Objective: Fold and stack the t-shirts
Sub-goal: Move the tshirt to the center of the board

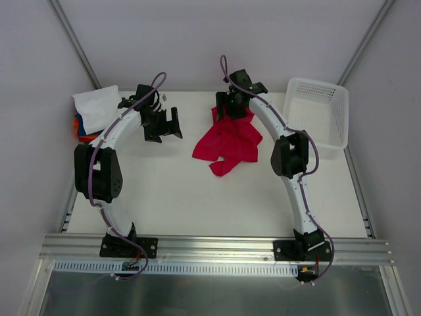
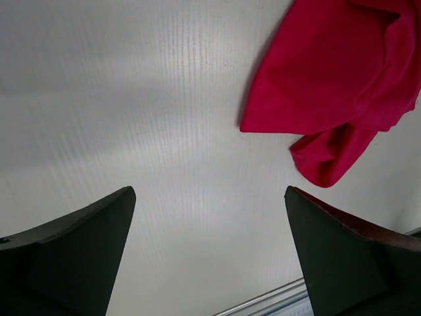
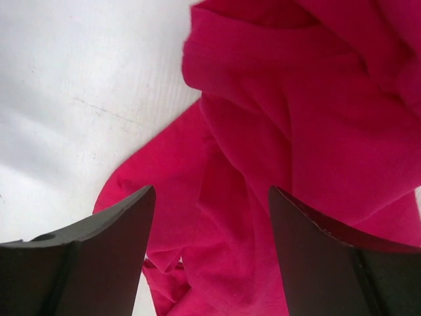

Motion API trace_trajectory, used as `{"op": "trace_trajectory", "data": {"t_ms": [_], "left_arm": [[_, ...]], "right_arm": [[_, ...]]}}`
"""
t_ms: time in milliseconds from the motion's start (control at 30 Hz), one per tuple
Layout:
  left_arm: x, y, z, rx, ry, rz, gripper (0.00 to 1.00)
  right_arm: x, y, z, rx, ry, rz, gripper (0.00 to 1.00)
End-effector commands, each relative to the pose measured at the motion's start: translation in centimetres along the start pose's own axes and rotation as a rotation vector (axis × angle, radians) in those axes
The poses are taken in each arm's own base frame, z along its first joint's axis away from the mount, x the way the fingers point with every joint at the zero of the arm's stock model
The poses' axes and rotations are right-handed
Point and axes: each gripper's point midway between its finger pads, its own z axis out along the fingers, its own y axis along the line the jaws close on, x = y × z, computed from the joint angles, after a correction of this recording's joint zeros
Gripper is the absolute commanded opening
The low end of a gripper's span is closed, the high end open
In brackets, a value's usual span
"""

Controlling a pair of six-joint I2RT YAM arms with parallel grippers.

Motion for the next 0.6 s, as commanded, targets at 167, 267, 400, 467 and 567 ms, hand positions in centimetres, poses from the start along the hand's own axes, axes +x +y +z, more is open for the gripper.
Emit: {"op": "trace_trajectory", "data": {"t_ms": [167, 267, 400, 467, 567], "left_arm": [[-0.2, -0.9, -2.0, 0.006, -0.02, 0.031, 0.99], [0.4, -0.9, -2.3, 0.005, -0.011, 0.027, 0.99], [1.0, -0.8, -2.9, 0.001, -0.01, 0.024, 0.99], [1.0, -0.7, -3.3, -0.011, -0.024, 0.024, 0.99], [0.7, -0.7, -3.7, -0.021, -0.041, 0.017, 0.99]], "right_arm": [[-4.7, -0.1, -2.9, 0.111, -0.161, -0.169, 0.75], [-6.0, 0.8, -3.1, 0.144, -0.227, -0.213, 0.77], [-6.0, 2.4, -2.6, 0.152, -0.262, -0.27, 0.8], [-6.0, 2.5, -2.7, 0.161, -0.267, -0.269, 0.8], [-5.8, 3.0, -2.5, 0.156, -0.267, -0.268, 0.8]]}}
